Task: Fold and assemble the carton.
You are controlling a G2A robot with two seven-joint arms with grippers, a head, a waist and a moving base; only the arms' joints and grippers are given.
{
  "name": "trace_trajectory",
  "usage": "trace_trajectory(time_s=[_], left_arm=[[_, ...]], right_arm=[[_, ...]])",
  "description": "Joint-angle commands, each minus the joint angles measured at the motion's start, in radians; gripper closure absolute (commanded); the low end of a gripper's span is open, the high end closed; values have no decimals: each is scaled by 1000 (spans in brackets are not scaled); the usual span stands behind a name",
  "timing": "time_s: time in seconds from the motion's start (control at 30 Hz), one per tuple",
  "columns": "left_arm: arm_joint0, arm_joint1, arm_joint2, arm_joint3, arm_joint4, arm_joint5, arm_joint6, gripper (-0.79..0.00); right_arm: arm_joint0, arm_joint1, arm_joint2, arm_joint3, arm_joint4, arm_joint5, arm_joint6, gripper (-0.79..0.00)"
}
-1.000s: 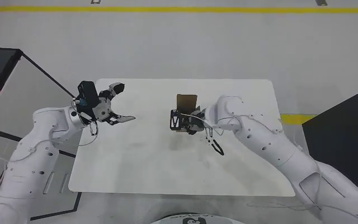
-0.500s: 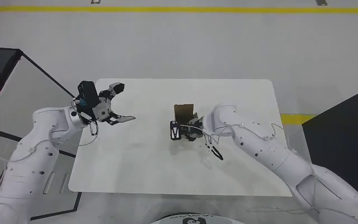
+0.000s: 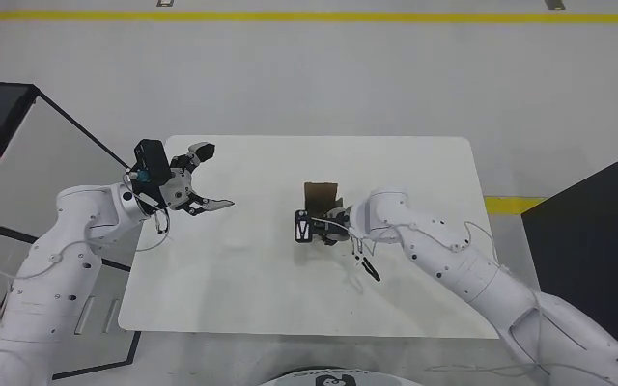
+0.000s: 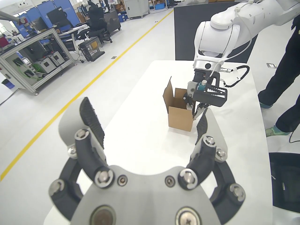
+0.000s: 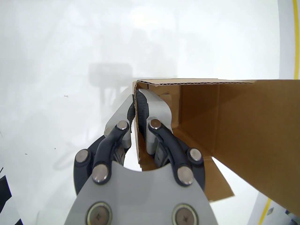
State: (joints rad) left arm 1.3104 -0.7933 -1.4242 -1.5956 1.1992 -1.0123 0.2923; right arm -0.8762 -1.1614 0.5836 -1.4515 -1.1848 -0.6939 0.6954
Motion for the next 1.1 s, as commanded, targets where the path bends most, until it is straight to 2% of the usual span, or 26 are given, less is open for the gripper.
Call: trace_trajectory(time_s=[0.0,0.17,0.3,0.5,0.53,0.6,0.73,0.83,0.97,1.07], left_arm=[[0,0,0,0,0,0,0,-785],[0,0,0,0,0,0,0,-785],[0,0,0,0,0,0,0,-785],[0,0,0,0,0,0,0,-785],[0,0,0,0,0,0,0,-785],[0,0,0,0,0,0,0,-785],[0,0,0,0,0,0,0,-785],[0,0,0,0,0,0,0,-785],[0,0,0,0,0,0,0,-785],[0,0,0,0,0,0,0,-785]], right_arm=[[-8,1,2,-7,-4,12,12,0],[-22,0,6,-21,-14,33,29,0],[-30,0,10,-24,-22,38,32,-129],[-40,-1,17,-26,-32,39,27,-154],[-41,-1,20,-29,-35,40,24,-175],[-45,1,26,-38,-39,37,19,-292],[-60,9,49,-73,-43,35,16,-376],[-83,20,81,-113,-35,32,10,-397],[-127,42,142,-182,-20,26,12,-514],[-172,65,211,-242,6,13,11,-508]])
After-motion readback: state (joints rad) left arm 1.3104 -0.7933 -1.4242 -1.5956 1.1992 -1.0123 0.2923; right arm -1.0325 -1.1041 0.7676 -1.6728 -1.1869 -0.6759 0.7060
